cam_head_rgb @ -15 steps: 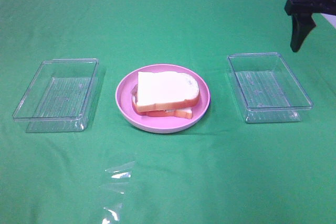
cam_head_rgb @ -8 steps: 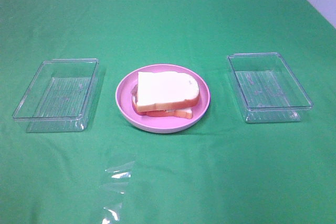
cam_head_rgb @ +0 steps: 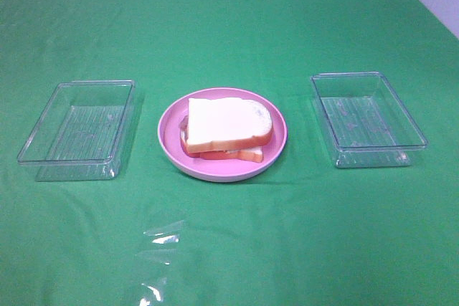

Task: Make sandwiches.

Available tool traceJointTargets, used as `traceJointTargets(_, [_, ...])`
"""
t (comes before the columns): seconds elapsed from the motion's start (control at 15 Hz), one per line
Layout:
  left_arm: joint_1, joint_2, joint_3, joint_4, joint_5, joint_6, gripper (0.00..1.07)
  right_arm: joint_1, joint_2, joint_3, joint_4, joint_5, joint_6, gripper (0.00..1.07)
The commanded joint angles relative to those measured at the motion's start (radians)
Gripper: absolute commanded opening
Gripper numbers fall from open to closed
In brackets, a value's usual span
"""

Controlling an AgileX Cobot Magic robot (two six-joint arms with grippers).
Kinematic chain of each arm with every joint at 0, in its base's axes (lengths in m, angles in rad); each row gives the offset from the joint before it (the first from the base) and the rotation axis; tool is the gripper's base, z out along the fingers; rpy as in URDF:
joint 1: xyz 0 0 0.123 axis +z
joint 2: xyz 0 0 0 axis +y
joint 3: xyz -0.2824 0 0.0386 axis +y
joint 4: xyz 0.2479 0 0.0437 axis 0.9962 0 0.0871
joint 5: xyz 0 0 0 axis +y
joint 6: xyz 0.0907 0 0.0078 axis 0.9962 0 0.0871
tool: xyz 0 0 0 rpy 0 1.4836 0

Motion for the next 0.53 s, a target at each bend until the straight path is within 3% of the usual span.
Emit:
traceJointTargets(0.07, [-0.005, -0.017, 0.002, 0.0, -0.004, -0.01, 1.0, 0.001, -0.109, 0.033, -0.01, -0.005, 0.008, 0.84])
traceJointTargets(0.53, [-0.005, -0.017, 0.002, 0.0, -0.004, -0.01, 1.0, 0.001, -0.472, 0.109, -0.01, 0.025, -0.052, 0.84])
